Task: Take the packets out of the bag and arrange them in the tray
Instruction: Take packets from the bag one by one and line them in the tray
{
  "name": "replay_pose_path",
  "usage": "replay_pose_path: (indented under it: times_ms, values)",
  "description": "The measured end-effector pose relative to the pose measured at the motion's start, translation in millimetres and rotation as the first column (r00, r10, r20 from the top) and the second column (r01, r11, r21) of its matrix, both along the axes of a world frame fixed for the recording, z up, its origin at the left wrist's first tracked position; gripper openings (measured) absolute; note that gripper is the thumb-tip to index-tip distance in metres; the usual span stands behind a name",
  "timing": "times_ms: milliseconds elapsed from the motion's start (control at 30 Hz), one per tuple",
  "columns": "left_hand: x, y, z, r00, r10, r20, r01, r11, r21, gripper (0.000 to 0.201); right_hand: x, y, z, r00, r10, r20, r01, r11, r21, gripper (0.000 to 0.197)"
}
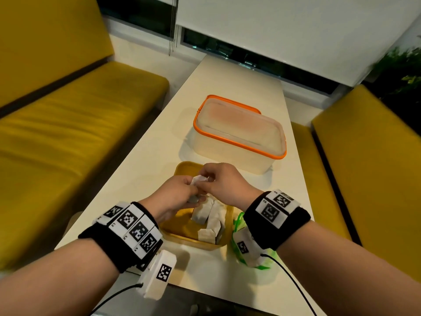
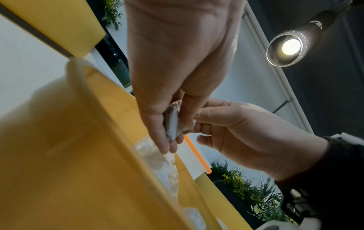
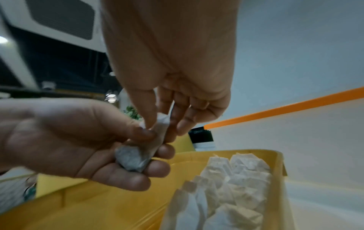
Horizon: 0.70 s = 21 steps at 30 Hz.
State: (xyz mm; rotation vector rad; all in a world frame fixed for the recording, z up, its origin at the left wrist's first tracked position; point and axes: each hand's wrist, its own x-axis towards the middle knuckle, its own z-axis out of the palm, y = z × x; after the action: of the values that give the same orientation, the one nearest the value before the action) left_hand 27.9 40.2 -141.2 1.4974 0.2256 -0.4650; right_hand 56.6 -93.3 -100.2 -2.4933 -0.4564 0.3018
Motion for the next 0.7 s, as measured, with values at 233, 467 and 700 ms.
replay_pose_path:
  times_ms: [233,467,700]
  values:
    - [5,7,-2,0.995,-0.103,-0.002,0.1,0.955,0.279,0.016,4,-7,-15,0.998,0.043,-0.038,-0.049,0.982,-0.183,0.004]
    - [6,-5,0,0.925,-0.381,-0.003,0.271,0.653,0.708,0.018,2,-1,-36,0.99,0.081,-0.117,-0.117,0.93,-0.348,0.006]
    - [15,-16,-3,0.89,-0.454,-0.047,0.27,0.441,0.856,0.008,-8,-18,18,0.998,-0.051,-0.044,0.042,0.984,-0.175,0.017]
